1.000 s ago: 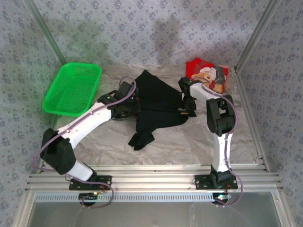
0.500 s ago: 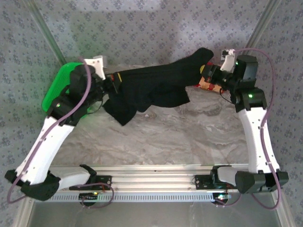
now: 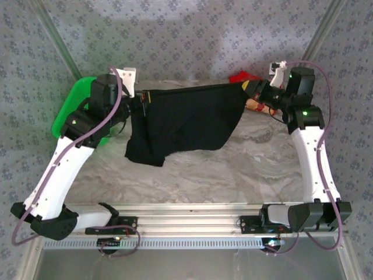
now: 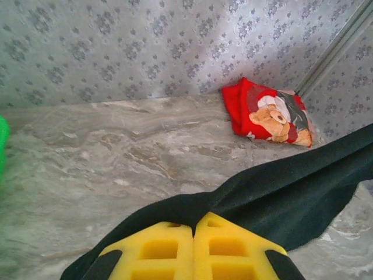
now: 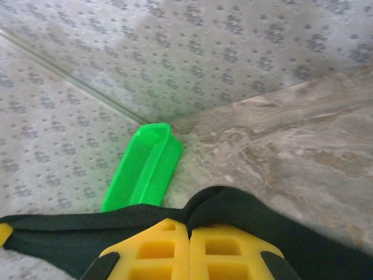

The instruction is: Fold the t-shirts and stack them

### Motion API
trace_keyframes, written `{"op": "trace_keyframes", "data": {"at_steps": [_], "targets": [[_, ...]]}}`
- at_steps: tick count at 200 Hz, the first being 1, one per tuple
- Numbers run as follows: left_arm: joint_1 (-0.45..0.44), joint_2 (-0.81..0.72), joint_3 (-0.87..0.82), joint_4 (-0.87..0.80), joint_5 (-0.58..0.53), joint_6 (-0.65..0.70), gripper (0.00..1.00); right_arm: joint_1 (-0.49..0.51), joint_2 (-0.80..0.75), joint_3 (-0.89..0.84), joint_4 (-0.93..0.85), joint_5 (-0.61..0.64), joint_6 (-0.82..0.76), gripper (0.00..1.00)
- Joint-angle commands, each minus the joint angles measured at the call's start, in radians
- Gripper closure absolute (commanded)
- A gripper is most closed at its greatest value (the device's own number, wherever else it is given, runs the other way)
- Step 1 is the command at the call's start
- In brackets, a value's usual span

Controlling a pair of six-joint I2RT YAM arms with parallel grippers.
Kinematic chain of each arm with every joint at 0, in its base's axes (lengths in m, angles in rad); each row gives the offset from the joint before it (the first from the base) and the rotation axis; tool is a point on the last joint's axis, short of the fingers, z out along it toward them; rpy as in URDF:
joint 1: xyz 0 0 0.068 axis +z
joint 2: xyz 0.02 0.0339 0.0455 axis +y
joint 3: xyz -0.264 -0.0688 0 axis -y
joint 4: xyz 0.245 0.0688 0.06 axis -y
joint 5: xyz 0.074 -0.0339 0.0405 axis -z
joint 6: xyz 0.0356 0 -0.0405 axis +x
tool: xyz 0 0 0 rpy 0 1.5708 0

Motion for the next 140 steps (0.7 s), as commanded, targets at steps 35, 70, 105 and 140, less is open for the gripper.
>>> {"op": "trace_keyframes", "data": {"at_steps": [35,70,105,140], "targets": [[-0.009,0.147,0.231,-0.075,0.089,0.127,0.97,-0.045,-0.017,-0.094,-0.209,0.074,-0.031,1.0],[-0.07,0.332,0.14,-0.085,0.127,0.105,0.99,-0.077,-0.032,-0.257,-0.343,0.195,-0.101,1.0],[-0.096,0.46,0.12,-0.029,0.197,0.035,0.97,-0.102,-0.035,-0.323,-0.497,0.466,-0.193,1.0],[-0.128,0.597,0.107,0.087,0.355,-0.02,0.82,-0.114,-0.022,-0.383,-0.492,0.582,-0.221,1.0]]}}
